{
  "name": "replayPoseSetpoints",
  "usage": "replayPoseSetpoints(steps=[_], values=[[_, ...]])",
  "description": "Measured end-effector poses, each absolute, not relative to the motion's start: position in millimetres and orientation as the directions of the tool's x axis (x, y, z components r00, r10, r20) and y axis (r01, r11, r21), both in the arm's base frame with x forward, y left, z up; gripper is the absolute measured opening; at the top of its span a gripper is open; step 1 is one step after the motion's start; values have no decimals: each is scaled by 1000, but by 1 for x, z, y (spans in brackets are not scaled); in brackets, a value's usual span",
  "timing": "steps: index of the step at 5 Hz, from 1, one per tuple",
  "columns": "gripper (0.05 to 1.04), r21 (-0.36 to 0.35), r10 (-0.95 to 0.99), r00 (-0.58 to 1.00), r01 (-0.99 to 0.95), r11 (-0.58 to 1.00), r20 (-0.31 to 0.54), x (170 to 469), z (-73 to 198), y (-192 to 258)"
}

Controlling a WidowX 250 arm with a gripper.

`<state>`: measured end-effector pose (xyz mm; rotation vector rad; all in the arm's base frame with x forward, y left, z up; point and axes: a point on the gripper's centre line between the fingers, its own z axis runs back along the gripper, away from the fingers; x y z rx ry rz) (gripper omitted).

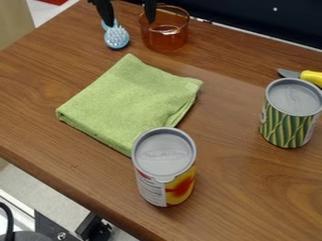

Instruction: Moving the green cloth on the top of table

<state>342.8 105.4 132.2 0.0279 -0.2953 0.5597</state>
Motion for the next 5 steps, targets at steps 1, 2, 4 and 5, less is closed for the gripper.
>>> replayPoseSetpoints(steps=[1,2,4,5], values=[[997,-44,521,818,-527,848,245,340,120,105],[997,-20,467,864,-472,881,190,330,117,105],[949,23,320,941,-324,946,114,306,112,99],[683,27,207,974,-210,977,96,287,105,95]])
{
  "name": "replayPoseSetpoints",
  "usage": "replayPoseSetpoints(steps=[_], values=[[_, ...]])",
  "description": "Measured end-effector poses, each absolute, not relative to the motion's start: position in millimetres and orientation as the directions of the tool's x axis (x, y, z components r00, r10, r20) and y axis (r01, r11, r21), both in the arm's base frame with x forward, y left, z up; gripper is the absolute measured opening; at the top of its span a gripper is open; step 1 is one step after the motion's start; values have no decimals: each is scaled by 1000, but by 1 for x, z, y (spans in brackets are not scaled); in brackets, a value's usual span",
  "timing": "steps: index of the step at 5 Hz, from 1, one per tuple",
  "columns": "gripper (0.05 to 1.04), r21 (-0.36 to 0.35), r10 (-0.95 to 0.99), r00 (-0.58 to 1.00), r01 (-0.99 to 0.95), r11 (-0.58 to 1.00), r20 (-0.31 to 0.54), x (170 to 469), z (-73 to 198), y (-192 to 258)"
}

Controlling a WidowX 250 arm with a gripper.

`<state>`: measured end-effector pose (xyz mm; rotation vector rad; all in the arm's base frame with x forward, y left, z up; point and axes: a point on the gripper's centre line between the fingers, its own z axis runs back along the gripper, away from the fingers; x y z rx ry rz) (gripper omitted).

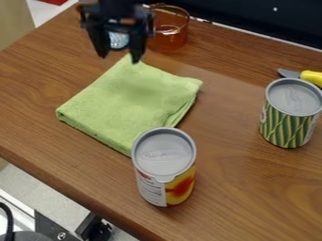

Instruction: Moving the green cloth on the top of table

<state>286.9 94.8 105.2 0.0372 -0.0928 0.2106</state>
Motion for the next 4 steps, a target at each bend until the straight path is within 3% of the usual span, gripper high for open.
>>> replayPoseSetpoints(steps=[1,2,3,4], values=[[394,27,143,986,-146,989,87,277,102,91],[178,28,69,994,-72,997,89,268,94,88],[58,42,38,991,-43,998,125,271,89,89],[53,38,30,988,-36,999,151,269,78,87]])
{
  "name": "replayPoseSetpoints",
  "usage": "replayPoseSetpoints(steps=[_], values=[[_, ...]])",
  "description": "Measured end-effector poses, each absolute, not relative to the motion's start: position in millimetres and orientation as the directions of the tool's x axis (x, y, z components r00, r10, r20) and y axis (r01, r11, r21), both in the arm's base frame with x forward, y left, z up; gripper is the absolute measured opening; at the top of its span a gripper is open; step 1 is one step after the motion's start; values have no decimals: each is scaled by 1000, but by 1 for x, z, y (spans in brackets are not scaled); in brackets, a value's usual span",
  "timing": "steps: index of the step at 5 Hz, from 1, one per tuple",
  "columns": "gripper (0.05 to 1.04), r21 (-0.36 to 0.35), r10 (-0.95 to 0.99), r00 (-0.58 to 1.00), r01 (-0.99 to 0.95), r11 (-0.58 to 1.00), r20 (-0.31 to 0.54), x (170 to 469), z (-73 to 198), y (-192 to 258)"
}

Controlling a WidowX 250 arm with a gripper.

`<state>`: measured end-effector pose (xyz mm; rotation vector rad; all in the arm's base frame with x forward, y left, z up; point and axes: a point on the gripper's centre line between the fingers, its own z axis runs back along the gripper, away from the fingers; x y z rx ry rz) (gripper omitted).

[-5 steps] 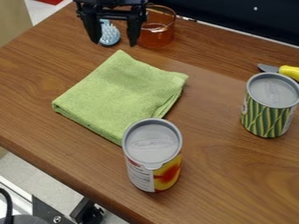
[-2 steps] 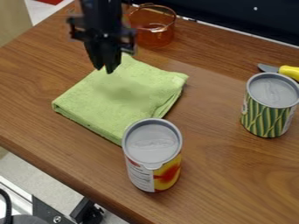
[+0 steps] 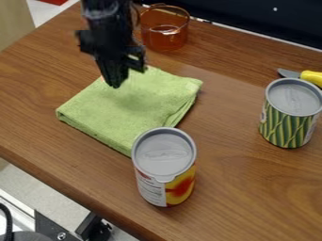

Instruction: Moving the green cloth on the top of table

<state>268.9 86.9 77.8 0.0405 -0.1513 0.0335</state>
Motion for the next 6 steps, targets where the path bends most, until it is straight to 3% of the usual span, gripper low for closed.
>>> replayPoseSetpoints(steps=[3,6], values=[[53,86,-9,995,0,996,102,277,47,81],[53,95,-5,992,-7,995,124,289,46,68]])
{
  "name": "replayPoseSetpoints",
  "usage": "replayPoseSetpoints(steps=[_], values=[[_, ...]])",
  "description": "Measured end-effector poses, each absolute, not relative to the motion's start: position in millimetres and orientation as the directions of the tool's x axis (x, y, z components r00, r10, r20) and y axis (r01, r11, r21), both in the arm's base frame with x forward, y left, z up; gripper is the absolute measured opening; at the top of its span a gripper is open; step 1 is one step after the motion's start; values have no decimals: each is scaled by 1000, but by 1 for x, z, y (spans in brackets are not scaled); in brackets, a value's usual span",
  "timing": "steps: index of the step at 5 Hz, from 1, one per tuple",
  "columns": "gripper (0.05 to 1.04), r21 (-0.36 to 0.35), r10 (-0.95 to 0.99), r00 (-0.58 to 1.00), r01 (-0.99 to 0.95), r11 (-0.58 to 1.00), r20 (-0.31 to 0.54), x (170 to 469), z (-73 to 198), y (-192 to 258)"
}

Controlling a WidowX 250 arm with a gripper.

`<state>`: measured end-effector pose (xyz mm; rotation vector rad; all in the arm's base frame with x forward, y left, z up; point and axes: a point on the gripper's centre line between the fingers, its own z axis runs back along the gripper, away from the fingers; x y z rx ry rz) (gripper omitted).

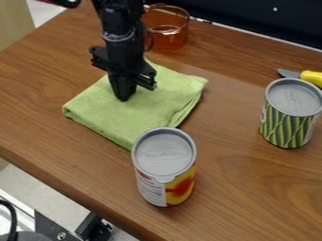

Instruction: Moving the green cloth on the top of table

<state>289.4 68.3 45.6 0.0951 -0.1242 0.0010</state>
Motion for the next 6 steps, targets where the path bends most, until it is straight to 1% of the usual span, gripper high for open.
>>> replayPoseSetpoints(steps=[1,2,3,6], values=[[53,88,25,991,-37,995,134,301,47,64],[53,82,46,991,-57,995,125,310,46,57],[53,84,46,990,-57,995,133,313,46,45],[53,64,82,991,-89,994,103,320,46,16]])
